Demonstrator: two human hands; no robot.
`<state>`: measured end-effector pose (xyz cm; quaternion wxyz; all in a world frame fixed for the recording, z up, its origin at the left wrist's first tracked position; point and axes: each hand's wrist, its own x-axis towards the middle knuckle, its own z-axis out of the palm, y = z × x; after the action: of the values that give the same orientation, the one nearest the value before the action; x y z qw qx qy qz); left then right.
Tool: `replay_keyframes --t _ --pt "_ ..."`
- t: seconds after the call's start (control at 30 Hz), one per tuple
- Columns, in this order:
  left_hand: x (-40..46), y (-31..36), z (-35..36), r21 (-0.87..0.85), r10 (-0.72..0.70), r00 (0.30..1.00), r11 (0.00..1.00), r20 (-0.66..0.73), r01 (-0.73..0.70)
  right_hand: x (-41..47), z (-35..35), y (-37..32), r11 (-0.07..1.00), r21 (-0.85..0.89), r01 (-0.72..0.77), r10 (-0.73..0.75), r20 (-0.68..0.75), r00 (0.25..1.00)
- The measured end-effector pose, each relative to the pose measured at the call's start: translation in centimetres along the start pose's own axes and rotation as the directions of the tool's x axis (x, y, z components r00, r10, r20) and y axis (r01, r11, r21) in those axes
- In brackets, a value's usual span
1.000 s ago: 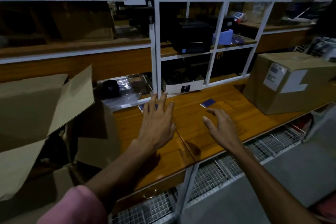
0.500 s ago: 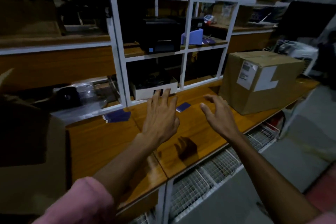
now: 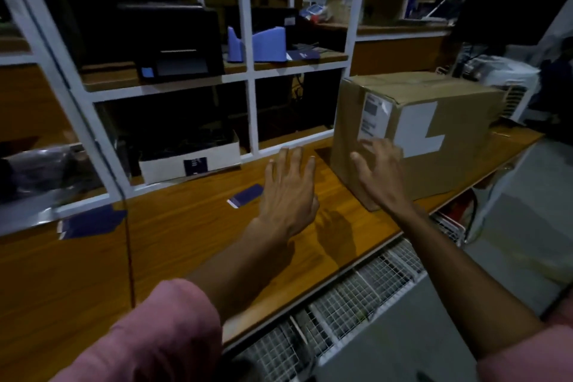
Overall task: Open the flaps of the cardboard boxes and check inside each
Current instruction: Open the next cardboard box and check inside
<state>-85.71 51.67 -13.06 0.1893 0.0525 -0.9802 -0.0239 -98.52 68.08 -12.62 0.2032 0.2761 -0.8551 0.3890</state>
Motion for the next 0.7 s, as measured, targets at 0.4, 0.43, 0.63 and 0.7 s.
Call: replay_keyframes --t 0.4,0.43,0.63,0.7 --pt "8.1 4.4 2.5 0.005 -0.048 0.999 0.999 -0.004 0.048 12.1 -3.1 8.3 0.917 -0.399 0.006 0.004 0.022 1.000" --pt "8.3 4.4 2.6 -0.004 -0.058 0.998 0.998 -0.005 0.058 11.9 -2.9 8.4 0.926 -0.378 0.012 -0.003 0.026 1.000" --pt "8.7 4.7 2.4 -0.063 -0.090 0.995 0.994 -0.042 0.087 8.7 -1.1 4.5 0.900 -0.412 0.142 -0.141 0.034 0.989" --pt "8.4 4.8 2.0 -0.093 -0.089 0.994 0.992 -0.064 0.083 6.7 0.0 2.4 0.877 -0.418 0.236 -0.228 0.069 0.971"
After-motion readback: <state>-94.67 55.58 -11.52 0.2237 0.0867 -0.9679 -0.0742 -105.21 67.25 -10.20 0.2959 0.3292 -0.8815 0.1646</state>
